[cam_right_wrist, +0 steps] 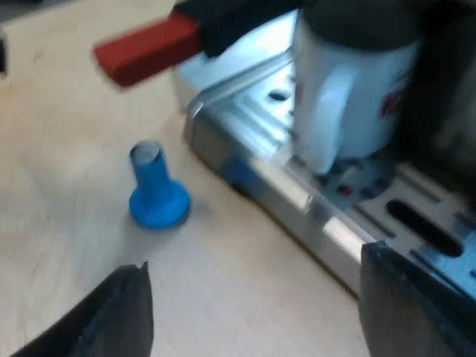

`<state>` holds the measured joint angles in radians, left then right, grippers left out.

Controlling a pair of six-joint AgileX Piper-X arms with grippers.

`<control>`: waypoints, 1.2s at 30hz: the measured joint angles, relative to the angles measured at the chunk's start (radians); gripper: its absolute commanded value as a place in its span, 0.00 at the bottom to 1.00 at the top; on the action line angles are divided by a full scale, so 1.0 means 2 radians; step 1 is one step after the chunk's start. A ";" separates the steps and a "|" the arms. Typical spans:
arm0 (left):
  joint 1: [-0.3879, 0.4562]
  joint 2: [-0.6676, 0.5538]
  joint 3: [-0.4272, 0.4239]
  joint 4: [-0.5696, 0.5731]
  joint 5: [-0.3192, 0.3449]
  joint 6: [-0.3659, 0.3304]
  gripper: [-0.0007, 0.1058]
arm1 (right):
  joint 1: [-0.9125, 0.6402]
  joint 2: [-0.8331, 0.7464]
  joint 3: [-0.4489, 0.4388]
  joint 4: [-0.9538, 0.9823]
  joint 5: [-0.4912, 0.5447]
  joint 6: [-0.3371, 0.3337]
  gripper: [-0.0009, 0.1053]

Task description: Remove mug from coffee machine

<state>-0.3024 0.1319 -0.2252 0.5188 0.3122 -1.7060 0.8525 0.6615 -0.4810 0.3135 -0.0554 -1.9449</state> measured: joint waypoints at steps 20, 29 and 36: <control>0.000 0.000 0.011 -0.007 0.000 0.000 0.72 | 0.023 0.286 0.020 -0.301 0.053 0.065 0.59; 0.000 0.000 0.011 -0.007 0.000 0.000 0.72 | 0.023 0.372 0.020 -0.417 0.113 0.098 0.59; 0.000 0.000 0.011 -0.007 0.000 0.000 0.72 | 0.023 0.438 0.019 -0.519 0.116 0.101 0.59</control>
<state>-0.3024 0.1319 -0.2028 0.5051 0.3122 -1.7060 0.8987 1.5366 -0.4439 -0.7240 0.1775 -1.7419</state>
